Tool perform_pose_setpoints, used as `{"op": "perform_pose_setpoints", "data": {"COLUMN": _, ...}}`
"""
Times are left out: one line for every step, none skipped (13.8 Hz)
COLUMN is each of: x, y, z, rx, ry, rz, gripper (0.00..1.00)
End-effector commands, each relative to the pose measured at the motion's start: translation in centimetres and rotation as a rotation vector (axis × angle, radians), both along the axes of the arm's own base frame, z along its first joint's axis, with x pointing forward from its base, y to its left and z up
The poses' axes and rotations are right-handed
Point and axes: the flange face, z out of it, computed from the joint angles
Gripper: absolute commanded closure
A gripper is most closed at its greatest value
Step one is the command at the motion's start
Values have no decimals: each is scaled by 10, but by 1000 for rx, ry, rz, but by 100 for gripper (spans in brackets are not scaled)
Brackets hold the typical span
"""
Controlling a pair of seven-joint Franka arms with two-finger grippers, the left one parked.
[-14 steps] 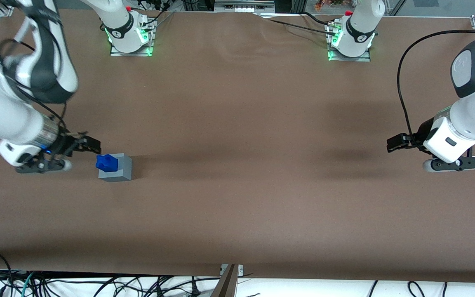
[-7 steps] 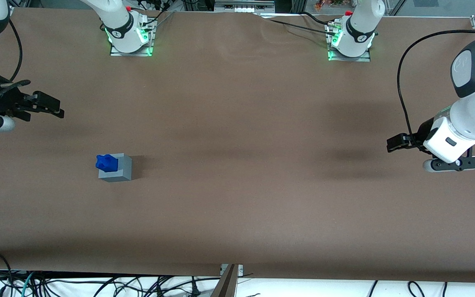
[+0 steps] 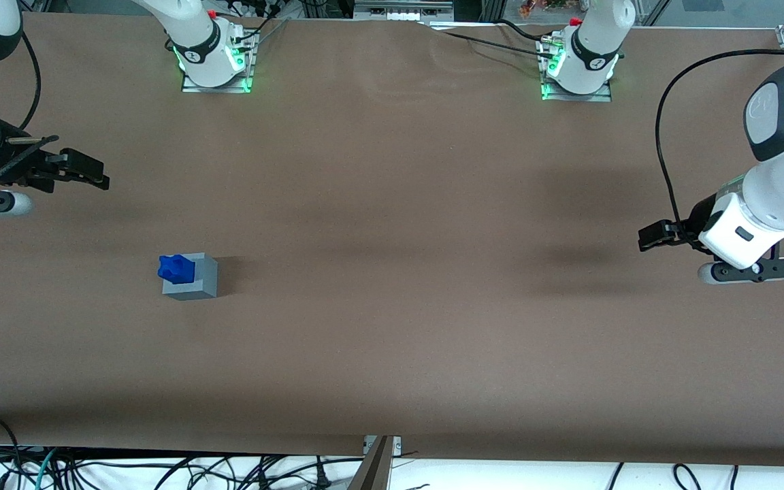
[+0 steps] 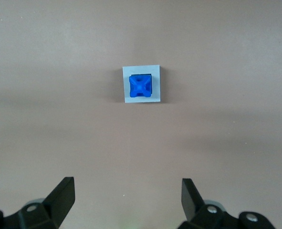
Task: Insert blue part into gray base with right arm
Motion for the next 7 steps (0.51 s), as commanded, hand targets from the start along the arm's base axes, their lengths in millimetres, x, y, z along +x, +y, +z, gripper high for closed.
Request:
{"op": "perform_pose_setpoints", "data": {"x": -24, "y": -5, "z": 8, "rx": 1, "ry": 5, "rz": -11, "gripper": 1}}
{"op": "perform_pose_setpoints", "data": {"x": -24, "y": -7, "z": 9, "rx": -18, "ry": 2, "rz": -9, "gripper": 1}}
{"op": "perform_pose_setpoints", "data": {"x": -23, "y": -7, "z": 10, "rx": -26, "ry": -3, "rz": -7, "gripper": 1}}
{"op": "perform_pose_setpoints", "data": {"x": -23, "y": -4, "z": 10, "rx": -25, "ry": -3, "rz": -2, "gripper": 1}}
{"op": "perform_pose_setpoints", "data": {"x": -23, "y": -1, "z": 9, "rx": -25, "ry": -3, "rz": 5, "gripper": 1}}
{"op": "perform_pose_setpoints", "data": {"x": -22, "y": -3, "z": 9, "rx": -28, "ry": -4, "rz": 4, "gripper": 1}}
{"op": "perform_pose_setpoints", "data": {"x": -22, "y": -4, "z": 8, "rx": -40, "ry": -2, "rz": 10, "gripper": 1}}
